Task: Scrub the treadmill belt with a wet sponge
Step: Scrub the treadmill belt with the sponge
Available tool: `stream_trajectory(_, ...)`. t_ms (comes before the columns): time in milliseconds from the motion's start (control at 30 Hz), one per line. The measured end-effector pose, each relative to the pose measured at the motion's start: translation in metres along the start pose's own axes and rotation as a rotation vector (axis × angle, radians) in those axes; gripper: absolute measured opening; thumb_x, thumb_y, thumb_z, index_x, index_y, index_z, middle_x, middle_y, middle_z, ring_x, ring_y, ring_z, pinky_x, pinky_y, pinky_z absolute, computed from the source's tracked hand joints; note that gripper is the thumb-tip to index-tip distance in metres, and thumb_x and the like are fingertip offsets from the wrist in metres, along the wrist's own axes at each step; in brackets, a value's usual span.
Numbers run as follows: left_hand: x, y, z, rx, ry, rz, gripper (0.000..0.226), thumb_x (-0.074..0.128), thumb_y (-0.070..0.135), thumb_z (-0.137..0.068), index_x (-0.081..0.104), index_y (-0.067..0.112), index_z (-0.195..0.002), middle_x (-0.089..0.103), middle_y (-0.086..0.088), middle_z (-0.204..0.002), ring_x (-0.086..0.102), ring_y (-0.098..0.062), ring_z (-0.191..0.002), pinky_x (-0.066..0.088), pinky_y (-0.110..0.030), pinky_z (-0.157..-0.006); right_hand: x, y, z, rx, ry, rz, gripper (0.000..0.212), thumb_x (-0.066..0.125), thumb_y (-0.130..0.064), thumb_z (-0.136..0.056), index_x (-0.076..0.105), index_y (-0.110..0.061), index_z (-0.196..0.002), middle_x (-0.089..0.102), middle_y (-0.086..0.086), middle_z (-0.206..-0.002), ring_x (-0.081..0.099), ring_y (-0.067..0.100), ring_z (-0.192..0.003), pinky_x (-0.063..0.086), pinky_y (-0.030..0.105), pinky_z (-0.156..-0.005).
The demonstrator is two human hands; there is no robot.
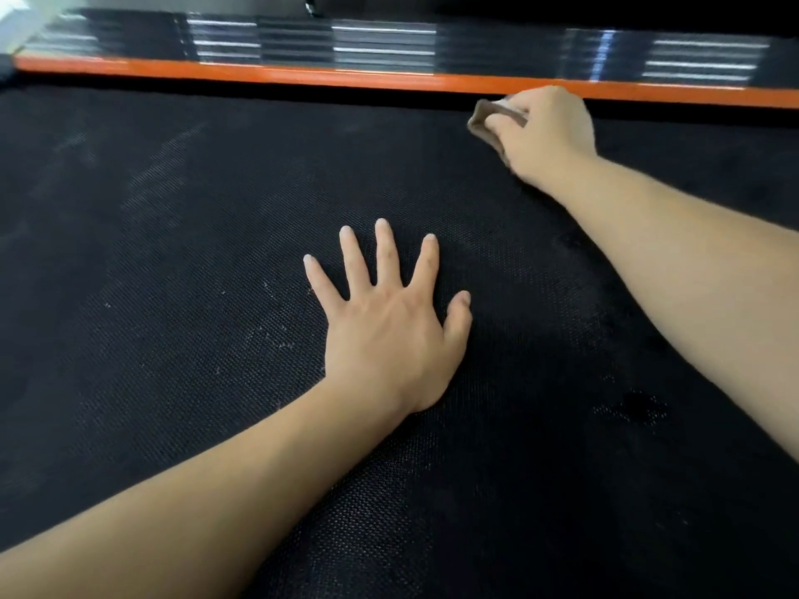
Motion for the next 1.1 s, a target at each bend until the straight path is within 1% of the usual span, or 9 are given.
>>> stream_trajectory(67, -0.001, 0.0, 0.0, 0.004, 0.002, 0.0, 0.073, 0.012, 0.068, -0.098, 0.004, 0.034, -0.162, -0.005, -0.012, -0.171, -0.016, -0.044, -0.154, -0.009, -0.073, -0.116, 0.001, 0.002, -0.006, 0.039, 0.052, 0.036, 0.03, 0.056, -0.045, -0.094, 0.077, -0.024, -0.099, 0.073, -0.001, -0.103, 0.064, 0.025, -0.102, 0.05, 0.043, -0.093)
stream_trajectory(200, -0.002, 0.0, 0.0, 0.006, -0.001, 0.006, 0.073, 0.012, 0.068, -0.098, 0.004, 0.034, -0.162, -0.005, -0.012, -0.171, -0.017, -0.043, -0.154, -0.01, -0.073, -0.116, 0.013, -0.024, 0.011, -0.246, -0.1, -0.021, 0.03, 0.059, -0.044, -0.096, 0.079, -0.022, -0.104, 0.064, -0.005, -0.092, 0.054, 0.018, -0.089, 0.039, 0.031, -0.076)
stream_trajectory(400, 0.0, 0.0, 0.0, 0.009, 0.004, 0.008, 0.073, 0.014, 0.068, -0.099, 0.005, 0.034, -0.162, -0.005, -0.012, -0.171, -0.016, -0.044, -0.154, -0.009, -0.073, -0.116, -0.011, 0.024, -0.011, -0.015, 0.027, 0.111, 0.034, 0.059, -0.045, -0.096, 0.076, -0.02, -0.111, 0.073, 0.007, -0.109, 0.064, 0.032, -0.105, 0.049, 0.037, -0.087)
stream_trajectory(533, 0.0, -0.001, -0.001, 0.0, 0.002, -0.001, 0.073, 0.013, 0.068, -0.098, 0.005, 0.034, -0.162, -0.004, -0.012, -0.171, -0.015, -0.044, -0.154, -0.009, -0.073, -0.116, -0.005, 0.01, 0.019, -0.175, -0.095, 0.009, 0.029, 0.059, -0.039, -0.098, 0.077, -0.018, -0.106, 0.067, 0.002, -0.1, 0.059, 0.024, -0.096, 0.044, 0.035, -0.082)
stream_trajectory(700, 0.0, -0.001, -0.001, 0.002, 0.001, 0.001, 0.074, 0.012, 0.069, -0.097, 0.005, 0.035, -0.162, -0.004, -0.012, -0.171, -0.015, -0.043, -0.155, -0.009, -0.072, -0.117, -0.028, 0.048, 0.002, 0.093, 0.069, 0.047, 0.031, 0.057, -0.043, -0.097, 0.075, -0.017, -0.098, 0.073, 0.005, -0.099, 0.066, 0.029, -0.099, 0.051, 0.036, -0.082)
stream_trajectory(867, -0.001, -0.001, -0.001, -0.005, -0.004, -0.002, 0.074, 0.011, 0.07, -0.097, 0.004, 0.035, -0.162, -0.004, -0.012, -0.171, -0.015, -0.043, -0.155, -0.008, -0.072, -0.117, -0.022, 0.035, 0.028, -0.067, -0.114, 0.027, 0.033, 0.055, -0.041, -0.099, 0.073, -0.019, -0.081, 0.069, -0.001, -0.083, 0.062, 0.022, -0.085, 0.048, 0.036, -0.074)
stream_trajectory(933, -0.001, -0.001, -0.001, -0.002, -0.004, -0.001, 0.074, 0.012, 0.07, -0.097, 0.004, 0.035, -0.162, -0.004, -0.012, -0.172, -0.015, -0.043, -0.155, -0.008, -0.072, -0.117, -0.036, 0.051, 0.018, -0.001, -0.054, 0.067, 0.033, 0.054, -0.044, -0.098, 0.077, -0.021, -0.091, 0.071, -0.002, -0.087, 0.065, 0.026, -0.093, 0.046, 0.034, -0.073)
stream_trajectory(1000, -0.001, -0.001, 0.0, -0.001, -0.001, -0.002, 0.073, 0.013, 0.07, -0.098, 0.005, 0.035, -0.162, -0.004, -0.012, -0.172, -0.015, -0.043, -0.155, -0.008, -0.073, -0.117, -0.047, 0.065, 0.013, 0.148, 0.024, 0.052, 0.033, 0.054, -0.041, -0.097, 0.07, -0.019, -0.078, 0.061, -0.007, -0.073, 0.065, 0.03, -0.091, 0.039, 0.031, -0.067)
stream_trajectory(1100, -0.001, -0.001, 0.0, -0.001, 0.003, -0.008, 0.073, 0.013, 0.07, -0.098, 0.005, 0.035, -0.162, -0.003, -0.012, -0.172, -0.014, -0.043, -0.155, -0.008, -0.073, -0.117, -0.037, 0.053, 0.026, 0.054, -0.027, 0.041, 0.033, 0.055, -0.034, -0.099, 0.07, -0.013, -0.077, 0.058, 0.0, -0.076, 0.059, 0.029, -0.087, 0.038, 0.033, -0.068)
Point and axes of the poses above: each hand's wrist, its own z-axis away from the middle knuckle, its own x-axis out of the palm, y = z × x, the point moved 7 cm from there along -z, towards the middle knuckle
